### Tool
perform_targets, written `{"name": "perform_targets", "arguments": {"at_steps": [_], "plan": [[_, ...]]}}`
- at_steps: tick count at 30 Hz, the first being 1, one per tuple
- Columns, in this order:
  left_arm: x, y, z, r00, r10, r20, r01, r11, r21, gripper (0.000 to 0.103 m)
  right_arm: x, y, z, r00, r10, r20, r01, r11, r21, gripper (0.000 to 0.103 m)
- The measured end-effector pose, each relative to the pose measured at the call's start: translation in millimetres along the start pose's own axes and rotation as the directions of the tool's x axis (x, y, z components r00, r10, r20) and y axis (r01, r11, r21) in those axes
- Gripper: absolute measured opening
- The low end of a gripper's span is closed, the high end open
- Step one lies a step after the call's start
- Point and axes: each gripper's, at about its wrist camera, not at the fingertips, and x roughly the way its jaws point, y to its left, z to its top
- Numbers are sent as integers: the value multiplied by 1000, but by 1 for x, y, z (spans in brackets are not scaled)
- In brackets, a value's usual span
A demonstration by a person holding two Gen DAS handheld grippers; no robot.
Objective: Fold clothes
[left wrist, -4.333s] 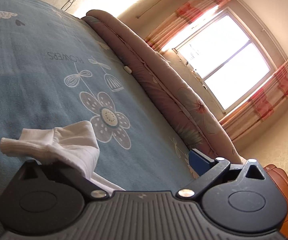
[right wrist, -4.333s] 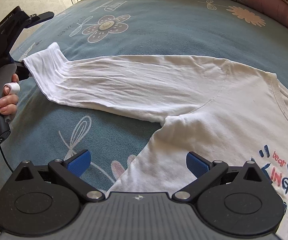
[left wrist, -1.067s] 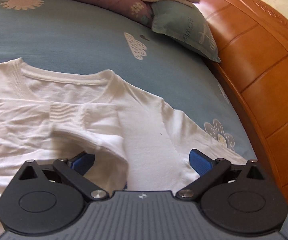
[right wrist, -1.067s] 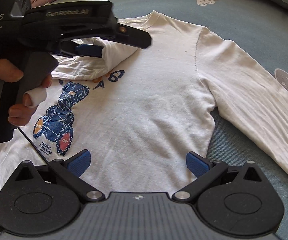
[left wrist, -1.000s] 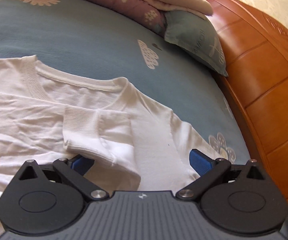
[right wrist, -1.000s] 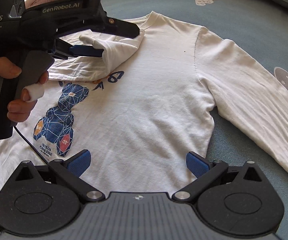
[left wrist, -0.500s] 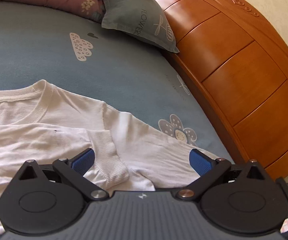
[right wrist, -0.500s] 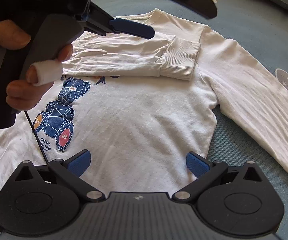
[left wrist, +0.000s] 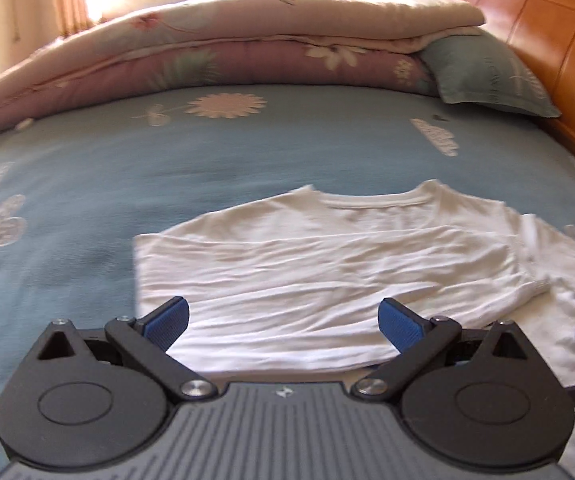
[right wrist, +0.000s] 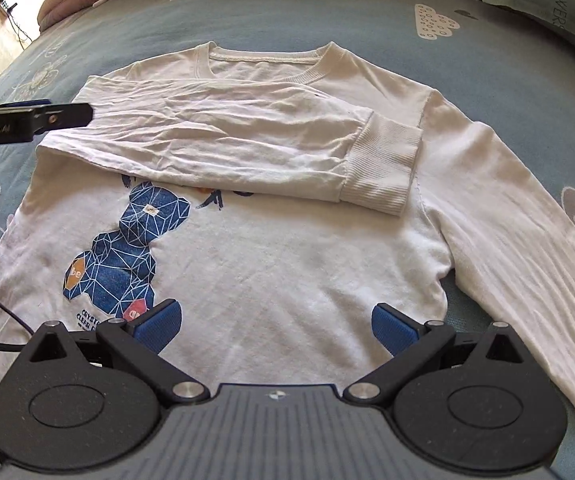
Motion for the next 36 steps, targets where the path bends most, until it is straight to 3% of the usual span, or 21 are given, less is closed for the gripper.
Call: {"name": "perform_targets", "arguments": {"at_steps": [3, 7, 14, 18, 22, 30, 36], "plan": [[6, 22, -15, 992, 116, -42, -116, 993, -11, 100, 3, 11, 8, 1000, -3, -1, 3, 1000, -24, 103], [30, 41, -24, 980, 169, -105, -171, 985, -14, 100, 8, 28, 18, 1000, -6, -12, 5, 998, -64, 103], [33, 63, -21, 982, 186, -39, -188, 979, -76, 100, 8, 59, 28, 1000, 8, -12, -10, 992, -124, 103], [29, 63, -21, 981, 192, -11, -192, 980, -59, 101, 12, 69, 31, 1000, 12, -22, -15, 992, -127, 103], [38, 65, -30, 978, 197, -67, -198, 980, -14, 101, 15, 76, 32, 999, 21, -29, -24, 992, -125, 103], [23, 84, -42, 971, 204, -123, -217, 970, -105, 101, 16, 80, 31, 999, 17, -36, -22, 989, -146, 103], [-4, 106, -24, 1000, -4, -26, -4, 953, -302, 100, 17, 70, 32, 999, 31, -13, -33, 992, -120, 103]]}}
